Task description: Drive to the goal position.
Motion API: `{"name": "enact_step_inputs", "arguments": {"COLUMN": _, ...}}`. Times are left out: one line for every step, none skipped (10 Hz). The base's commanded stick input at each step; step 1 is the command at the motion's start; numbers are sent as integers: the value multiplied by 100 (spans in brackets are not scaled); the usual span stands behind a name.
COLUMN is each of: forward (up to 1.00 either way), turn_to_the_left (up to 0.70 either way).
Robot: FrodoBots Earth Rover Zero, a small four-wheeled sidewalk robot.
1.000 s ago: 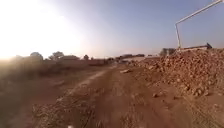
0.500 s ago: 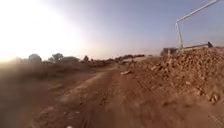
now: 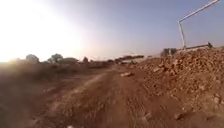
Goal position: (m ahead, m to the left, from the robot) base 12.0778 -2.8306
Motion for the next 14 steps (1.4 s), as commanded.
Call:
{"name": "enact_step_inputs", "arguments": {"forward": 69, "turn_to_the_left": 0}}
{"name": "enact_step_inputs", "arguments": {"forward": 69, "turn_to_the_left": 0}}
{"name": "enact_step_inputs", "arguments": {"forward": 69, "turn_to_the_left": 0}}
{"name": "enact_step_inputs", "arguments": {"forward": 69, "turn_to_the_left": 0}}
{"name": "enact_step_inputs", "arguments": {"forward": 69, "turn_to_the_left": 0}}
{"name": "enact_step_inputs", "arguments": {"forward": 69, "turn_to_the_left": 0}}
{"name": "enact_step_inputs", "arguments": {"forward": 69, "turn_to_the_left": 0}}
{"name": "enact_step_inputs", "arguments": {"forward": 69, "turn_to_the_left": 0}}
{"name": "enact_step_inputs", "arguments": {"forward": 69, "turn_to_the_left": 0}}
{"name": "enact_step_inputs", "arguments": {"forward": 69, "turn_to_the_left": 0}}
{"name": "enact_step_inputs", "arguments": {"forward": 69, "turn_to_the_left": 0}}
{"name": "enact_step_inputs", "arguments": {"forward": 69, "turn_to_the_left": 0}}
{"name": "enact_step_inputs", "arguments": {"forward": 69, "turn_to_the_left": 0}}
{"name": "enact_step_inputs", "arguments": {"forward": 69, "turn_to_the_left": 0}}
